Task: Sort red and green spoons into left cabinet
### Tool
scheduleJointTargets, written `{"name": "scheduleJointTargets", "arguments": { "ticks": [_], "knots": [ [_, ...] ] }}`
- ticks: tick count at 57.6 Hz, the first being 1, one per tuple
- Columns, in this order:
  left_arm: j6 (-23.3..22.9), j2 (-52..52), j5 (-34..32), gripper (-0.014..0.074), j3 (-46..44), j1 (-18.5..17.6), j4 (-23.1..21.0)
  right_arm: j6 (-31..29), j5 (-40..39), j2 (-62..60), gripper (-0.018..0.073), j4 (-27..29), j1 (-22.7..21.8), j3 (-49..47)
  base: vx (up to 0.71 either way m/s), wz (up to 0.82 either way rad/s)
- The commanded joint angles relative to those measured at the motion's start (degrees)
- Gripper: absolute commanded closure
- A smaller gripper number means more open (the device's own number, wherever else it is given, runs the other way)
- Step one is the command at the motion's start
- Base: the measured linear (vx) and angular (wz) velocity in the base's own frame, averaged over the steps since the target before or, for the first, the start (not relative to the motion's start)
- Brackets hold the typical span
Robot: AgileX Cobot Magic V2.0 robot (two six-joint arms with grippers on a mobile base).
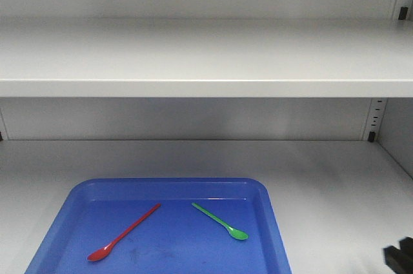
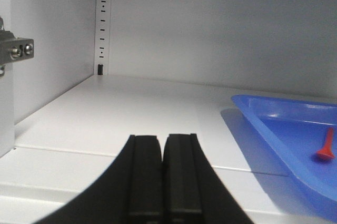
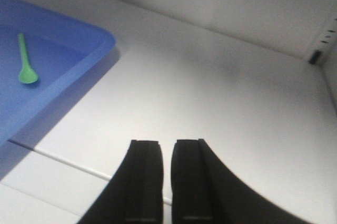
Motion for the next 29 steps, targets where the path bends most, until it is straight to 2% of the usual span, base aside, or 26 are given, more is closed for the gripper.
{"name": "scheduleJointTargets", "arguments": {
  "ticks": [1,15,29],
  "knots": [
    [-0.5,-1.2,-4.2,0.0603,-0.1,0.0,0.0,-1.6,-7.9,-3.9,0.0441,1.7,-2.0,2.0,0.0,0.0],
    [-0.5,-1.2,-4.2,0.0603,-0.1,0.0,0.0,7.4,-10.8,-17.7,0.0566,1.4,-7.5,14.0,0.0,0.0],
    [-0.5,-1.2,-4.2,0.0603,-0.1,0.0,0.0,7.9,-10.8,-29.7,0.0569,2.9,-14.6,22.6,0.0,0.0]
  ]
}}
